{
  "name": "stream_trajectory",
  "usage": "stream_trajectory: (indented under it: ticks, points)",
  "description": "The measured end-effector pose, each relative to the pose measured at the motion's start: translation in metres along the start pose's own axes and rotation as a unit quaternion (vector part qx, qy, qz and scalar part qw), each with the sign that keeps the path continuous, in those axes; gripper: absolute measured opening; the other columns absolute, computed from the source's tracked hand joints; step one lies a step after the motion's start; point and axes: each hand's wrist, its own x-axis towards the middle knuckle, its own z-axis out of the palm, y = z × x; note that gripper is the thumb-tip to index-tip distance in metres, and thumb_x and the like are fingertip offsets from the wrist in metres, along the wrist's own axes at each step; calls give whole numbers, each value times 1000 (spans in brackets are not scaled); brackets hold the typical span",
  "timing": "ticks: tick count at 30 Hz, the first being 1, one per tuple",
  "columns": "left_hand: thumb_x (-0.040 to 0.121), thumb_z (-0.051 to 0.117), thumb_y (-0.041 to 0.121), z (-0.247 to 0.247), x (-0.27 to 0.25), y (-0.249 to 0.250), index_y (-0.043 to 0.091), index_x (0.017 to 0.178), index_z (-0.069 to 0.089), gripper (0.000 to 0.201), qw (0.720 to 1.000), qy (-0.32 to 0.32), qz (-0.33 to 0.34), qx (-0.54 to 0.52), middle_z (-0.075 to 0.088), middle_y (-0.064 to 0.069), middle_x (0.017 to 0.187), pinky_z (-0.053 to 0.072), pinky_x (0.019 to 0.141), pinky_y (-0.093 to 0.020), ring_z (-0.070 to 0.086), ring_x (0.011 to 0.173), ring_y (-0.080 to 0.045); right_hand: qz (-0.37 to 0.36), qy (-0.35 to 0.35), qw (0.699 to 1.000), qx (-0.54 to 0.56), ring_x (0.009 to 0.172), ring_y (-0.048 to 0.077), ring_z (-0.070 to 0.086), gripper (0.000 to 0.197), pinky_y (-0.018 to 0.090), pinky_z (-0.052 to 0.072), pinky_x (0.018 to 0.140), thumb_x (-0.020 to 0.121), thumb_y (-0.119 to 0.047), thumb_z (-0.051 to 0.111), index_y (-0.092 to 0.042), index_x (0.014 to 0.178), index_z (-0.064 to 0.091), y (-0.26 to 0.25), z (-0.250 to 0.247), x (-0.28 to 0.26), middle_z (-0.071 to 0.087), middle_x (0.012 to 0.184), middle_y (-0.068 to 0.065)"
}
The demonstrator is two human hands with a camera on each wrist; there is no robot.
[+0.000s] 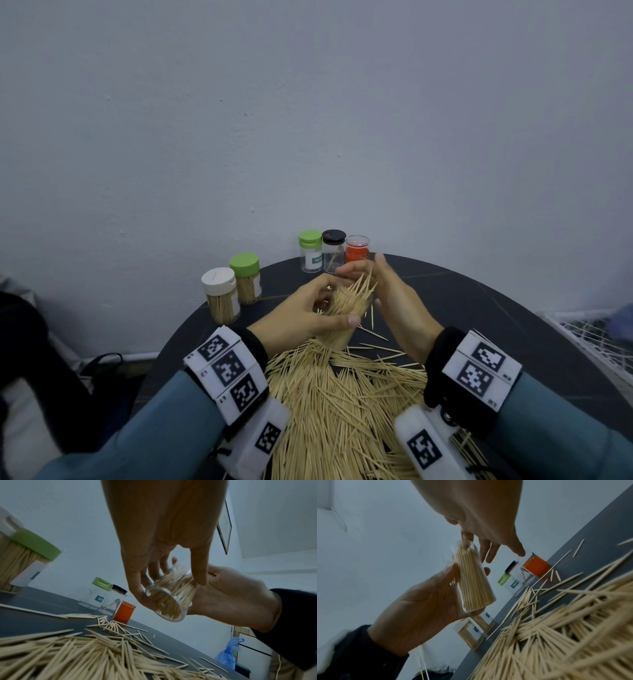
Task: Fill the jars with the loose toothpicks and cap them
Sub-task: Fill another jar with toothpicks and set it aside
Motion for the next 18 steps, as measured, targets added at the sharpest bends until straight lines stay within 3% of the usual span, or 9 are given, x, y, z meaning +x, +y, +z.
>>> stream_trajectory:
  ticks: [1, 3, 6, 8, 11, 13, 18]
  points:
    - [82, 69, 17, 1, 0, 0, 25, 120, 49, 44, 1000, -3, 1, -2, 61, -1, 118, 48, 81, -10, 57, 110, -7, -2, -1, 1000, -1, 109, 8, 58, 54, 25, 36, 96, 100, -43, 17, -20, 102, 66, 1, -1, 0, 67, 110, -3]
    - [81, 70, 18, 1, 0, 0, 22, 122, 49, 46, 1000, 0, 1, -1, 62, -3, 119, 48, 86, -13, 58, 111, -10, 4, -23, 1000, -11, 99, -7, 57, 46, 8, 38, 84, 102, -34, 19, -23, 109, 63, 0, 0, -3, 65, 108, -11]
    - [82, 70, 19, -1, 0, -1, 19, 122, 50, 46, 1000, 10, -1, 7, 62, -5, 117, 47, 95, -28, 58, 112, -15, 6, -69, 997, -25, 93, -18, 52, 37, -4, 40, 76, 102, -24, 23, -27, 121, 55, 5, 2, -3, 58, 111, -19]
    - [81, 70, 20, -3, 0, -2, 21, 122, 50, 46, 1000, 13, -3, 11, 61, -4, 118, 47, 97, -32, 56, 112, -15, 1, -73, 997, -17, 100, -16, 51, 36, -3, 39, 72, 102, -23, 27, -29, 128, 50, 4, 3, -2, 55, 119, -17]
    - [79, 72, 23, -4, 0, -2, 22, 123, 50, 49, 1000, 13, -9, 6, 61, -5, 119, 48, 98, -35, 56, 113, -15, -39, -47, 998, 3, 117, 2, 50, 35, 12, 41, 91, 101, -19, 32, -28, 129, 50, 4, 1, 0, 55, 129, -8]
    - [81, 71, 20, -3, 1, -1, 21, 123, 50, 48, 1000, 9, -12, 8, 61, -6, 118, 48, 98, -32, 58, 111, -15, -70, -32, 997, 9, 116, 6, 54, 30, 20, 45, 95, 100, -14, 36, -18, 123, 55, 3, -1, 0, 60, 124, -2]
    - [81, 70, 16, -2, -1, 2, 14, 122, 50, 45, 999, 28, -24, -16, 64, -5, 110, 50, 89, -32, 61, 102, -15, -104, -1, 993, 62, 103, 11, 65, 25, 20, 48, 91, 96, -7, 44, -9, 120, 49, 5, -4, 2, 70, 107, 5]
